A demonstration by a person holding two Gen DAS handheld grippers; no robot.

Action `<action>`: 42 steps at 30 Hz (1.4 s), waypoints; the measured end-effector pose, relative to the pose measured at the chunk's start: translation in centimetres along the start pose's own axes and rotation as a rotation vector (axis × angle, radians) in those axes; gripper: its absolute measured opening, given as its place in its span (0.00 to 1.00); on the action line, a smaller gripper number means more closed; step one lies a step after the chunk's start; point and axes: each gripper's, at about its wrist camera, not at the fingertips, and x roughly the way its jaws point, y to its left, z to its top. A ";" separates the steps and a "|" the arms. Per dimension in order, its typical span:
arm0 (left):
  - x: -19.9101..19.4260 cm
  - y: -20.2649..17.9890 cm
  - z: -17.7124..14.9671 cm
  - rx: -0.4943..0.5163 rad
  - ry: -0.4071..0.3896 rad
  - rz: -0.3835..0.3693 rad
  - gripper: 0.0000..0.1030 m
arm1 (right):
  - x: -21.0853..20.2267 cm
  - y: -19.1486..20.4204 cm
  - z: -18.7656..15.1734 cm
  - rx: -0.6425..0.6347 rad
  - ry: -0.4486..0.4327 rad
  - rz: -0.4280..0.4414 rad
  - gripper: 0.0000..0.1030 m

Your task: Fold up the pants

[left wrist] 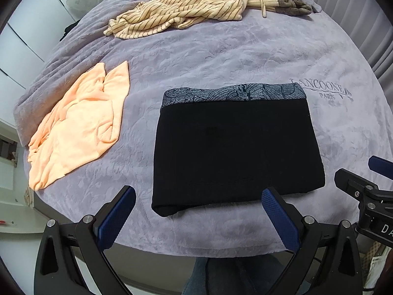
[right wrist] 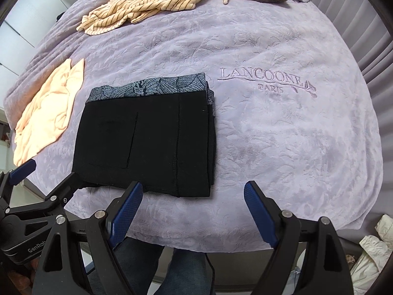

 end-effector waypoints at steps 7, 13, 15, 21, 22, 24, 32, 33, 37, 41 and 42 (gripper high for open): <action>-0.2 0.0 -0.2 0.013 -0.002 0.013 1.00 | 0.2 0.4 -0.3 -0.009 0.010 0.003 0.84; -0.3 0.0 -0.4 0.024 -0.006 0.028 1.00 | 0.3 1.1 -0.8 -0.022 0.012 -0.003 0.84; -0.3 0.1 -0.5 0.026 -0.005 0.031 1.00 | 0.3 1.3 -0.8 -0.026 0.012 -0.005 0.84; -0.4 0.3 -0.7 0.025 -0.003 0.035 1.00 | 0.2 1.6 -0.9 -0.033 0.011 -0.009 0.84; -0.4 0.4 -0.7 0.024 -0.004 0.035 1.00 | 0.2 1.6 -0.9 -0.034 0.012 -0.009 0.84; -0.5 0.4 -0.8 0.024 -0.005 0.037 1.00 | 0.2 1.8 -1.0 -0.033 0.012 -0.008 0.84; -0.5 0.7 -1.0 0.019 -0.003 0.033 1.00 | 0.1 1.9 -1.1 -0.033 0.011 -0.011 0.84; -0.5 0.7 -1.0 0.018 -0.002 0.034 1.00 | 0.1 2.0 -1.1 -0.031 0.011 -0.012 0.84; -0.5 0.7 -1.1 0.017 0.001 0.034 1.00 | 0.1 1.9 -1.1 -0.034 0.012 -0.012 0.84; -0.5 0.6 -1.1 0.020 0.001 0.035 1.00 | 0.1 2.0 -1.1 -0.030 0.014 -0.011 0.84; -0.5 0.6 -1.1 0.021 0.001 0.036 1.00 | 0.1 1.9 -1.1 -0.030 0.013 -0.011 0.84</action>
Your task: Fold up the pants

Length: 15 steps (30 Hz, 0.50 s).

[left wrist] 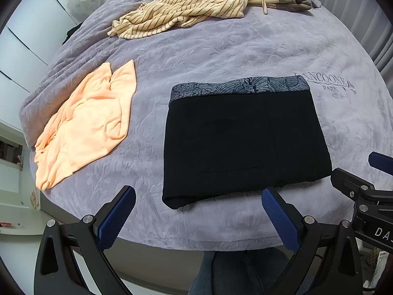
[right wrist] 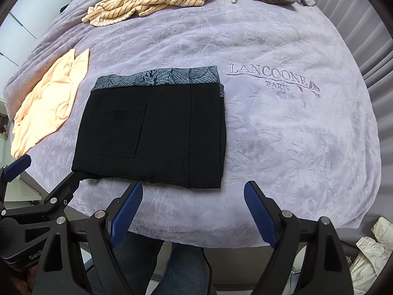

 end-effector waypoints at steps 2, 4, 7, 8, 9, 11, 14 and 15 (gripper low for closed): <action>0.0 -0.1 0.0 0.001 0.001 0.002 1.00 | 0.0 -0.1 0.0 -0.001 0.000 0.000 0.84; 0.0 -0.2 0.0 0.003 0.001 0.000 1.00 | 0.0 -0.1 0.0 0.000 0.000 0.001 0.84; -0.1 -0.4 0.1 0.008 -0.002 0.002 1.00 | 0.1 -0.2 -0.1 0.007 0.001 0.002 0.84; -0.1 -0.5 0.1 0.010 -0.003 0.003 1.00 | 0.1 -0.3 -0.1 0.009 0.001 0.002 0.84; -0.1 -0.5 0.1 0.011 -0.003 0.003 1.00 | 0.1 -0.4 -0.2 0.010 0.000 0.002 0.84; -0.1 -0.5 0.1 0.013 -0.002 -0.001 1.00 | 0.1 -0.5 -0.1 0.013 0.000 0.001 0.84; -0.1 -0.6 0.1 0.013 -0.001 -0.001 1.00 | 0.1 -0.6 -0.1 0.019 0.001 0.001 0.84; -0.1 -0.6 0.1 0.012 -0.002 0.001 1.00 | 0.1 -0.7 -0.1 0.021 0.002 0.003 0.84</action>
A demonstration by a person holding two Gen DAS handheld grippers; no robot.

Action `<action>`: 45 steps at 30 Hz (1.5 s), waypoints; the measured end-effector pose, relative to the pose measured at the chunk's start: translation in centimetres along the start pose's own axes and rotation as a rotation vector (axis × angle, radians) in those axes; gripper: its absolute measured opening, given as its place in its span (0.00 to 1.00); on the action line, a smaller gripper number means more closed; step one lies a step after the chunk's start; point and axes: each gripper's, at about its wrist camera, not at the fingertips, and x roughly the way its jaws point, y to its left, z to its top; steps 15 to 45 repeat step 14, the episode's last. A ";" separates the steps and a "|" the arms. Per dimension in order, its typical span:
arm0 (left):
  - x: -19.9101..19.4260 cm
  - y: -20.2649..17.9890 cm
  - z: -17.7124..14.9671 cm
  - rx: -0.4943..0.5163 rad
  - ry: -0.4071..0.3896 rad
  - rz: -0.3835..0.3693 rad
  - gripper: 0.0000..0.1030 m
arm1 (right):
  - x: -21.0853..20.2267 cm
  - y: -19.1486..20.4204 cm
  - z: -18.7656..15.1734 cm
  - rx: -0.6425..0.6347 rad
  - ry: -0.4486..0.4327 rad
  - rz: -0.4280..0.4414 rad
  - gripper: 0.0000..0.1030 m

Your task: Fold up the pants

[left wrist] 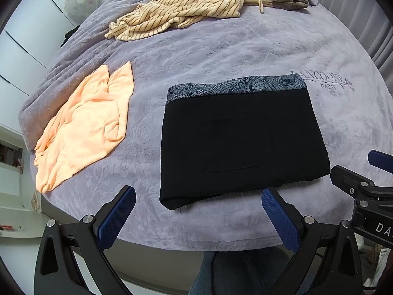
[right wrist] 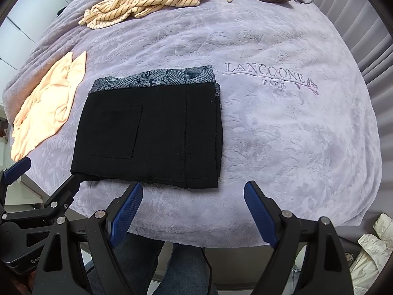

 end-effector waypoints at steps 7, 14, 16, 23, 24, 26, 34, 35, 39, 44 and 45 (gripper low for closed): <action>0.3 0.2 0.0 -0.008 0.013 -0.009 1.00 | 0.1 -0.1 -0.1 0.001 0.002 -0.002 0.84; -0.3 0.3 0.2 -0.009 -0.014 -0.038 1.00 | 0.1 -0.1 -0.2 0.010 0.001 -0.003 0.84; -0.3 0.3 0.2 -0.009 -0.014 -0.038 1.00 | 0.1 -0.1 -0.2 0.010 0.001 -0.003 0.84; -0.3 0.3 0.2 -0.009 -0.014 -0.038 1.00 | 0.1 -0.1 -0.2 0.010 0.001 -0.003 0.84; -0.3 0.3 0.2 -0.009 -0.014 -0.038 1.00 | 0.1 -0.1 -0.2 0.010 0.001 -0.003 0.84; -0.3 0.3 0.2 -0.009 -0.014 -0.038 1.00 | 0.1 -0.1 -0.2 0.010 0.001 -0.003 0.84; -0.3 0.3 0.2 -0.009 -0.014 -0.038 1.00 | 0.1 -0.1 -0.2 0.010 0.001 -0.003 0.84; -0.3 0.3 0.2 -0.009 -0.014 -0.038 1.00 | 0.1 -0.1 -0.2 0.010 0.001 -0.003 0.84; -0.3 0.3 0.2 -0.009 -0.014 -0.038 1.00 | 0.1 -0.1 -0.2 0.010 0.001 -0.003 0.84; -0.3 0.3 0.2 -0.009 -0.014 -0.038 1.00 | 0.1 -0.1 -0.2 0.010 0.001 -0.003 0.84; -0.3 0.3 0.2 -0.009 -0.014 -0.038 1.00 | 0.1 -0.1 -0.2 0.010 0.001 -0.003 0.84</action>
